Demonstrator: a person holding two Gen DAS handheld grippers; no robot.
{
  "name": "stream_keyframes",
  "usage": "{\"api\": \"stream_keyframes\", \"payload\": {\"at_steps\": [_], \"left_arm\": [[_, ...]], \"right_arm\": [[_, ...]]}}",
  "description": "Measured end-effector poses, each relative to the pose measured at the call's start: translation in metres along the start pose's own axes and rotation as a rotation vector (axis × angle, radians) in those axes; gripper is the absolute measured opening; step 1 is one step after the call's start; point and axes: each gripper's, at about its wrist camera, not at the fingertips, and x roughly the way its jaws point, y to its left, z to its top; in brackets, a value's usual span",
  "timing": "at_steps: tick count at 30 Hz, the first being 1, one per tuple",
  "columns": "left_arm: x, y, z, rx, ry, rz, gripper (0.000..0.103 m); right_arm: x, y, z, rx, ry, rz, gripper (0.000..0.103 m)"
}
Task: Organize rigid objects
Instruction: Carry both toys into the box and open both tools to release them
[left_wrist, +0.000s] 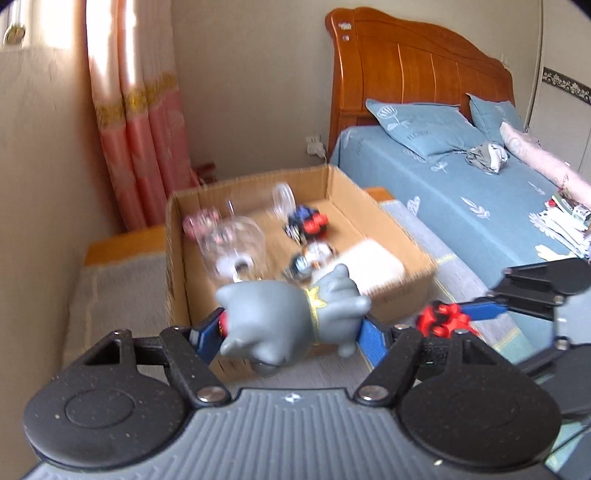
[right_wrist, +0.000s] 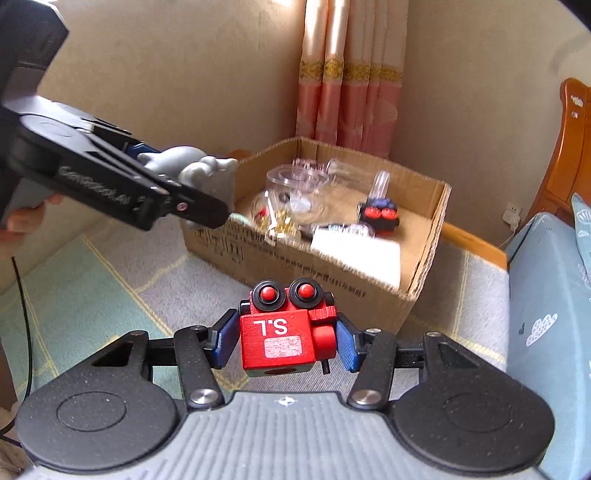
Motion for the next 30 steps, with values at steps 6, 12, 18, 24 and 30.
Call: {"api": "stream_keyframes", "payload": {"at_steps": [6,12,18,24,30], "left_arm": [[0.025,0.021,0.019,-0.020,-0.006,0.057,0.073],[0.034,0.036,0.018,-0.079,-0.035,0.085,0.095],[0.020,0.038,0.006,-0.092,-0.041,0.106,0.100],[-0.001,0.033,-0.012,-0.114,-0.064,0.109,0.101],[-0.015,0.026,-0.028,-0.109,-0.097,0.144,0.102]], "right_arm": [[-0.011,-0.003,0.016,-0.020,-0.042,-0.022,0.059],[-0.010,-0.005,0.025,-0.027,-0.047,-0.034,0.059],[-0.008,-0.006,0.033,-0.015,-0.044,-0.036,0.059],[-0.002,-0.016,0.049,-0.002,-0.046,-0.056,0.059],[0.017,-0.037,0.073,0.020,-0.025,-0.102,0.059]]}}
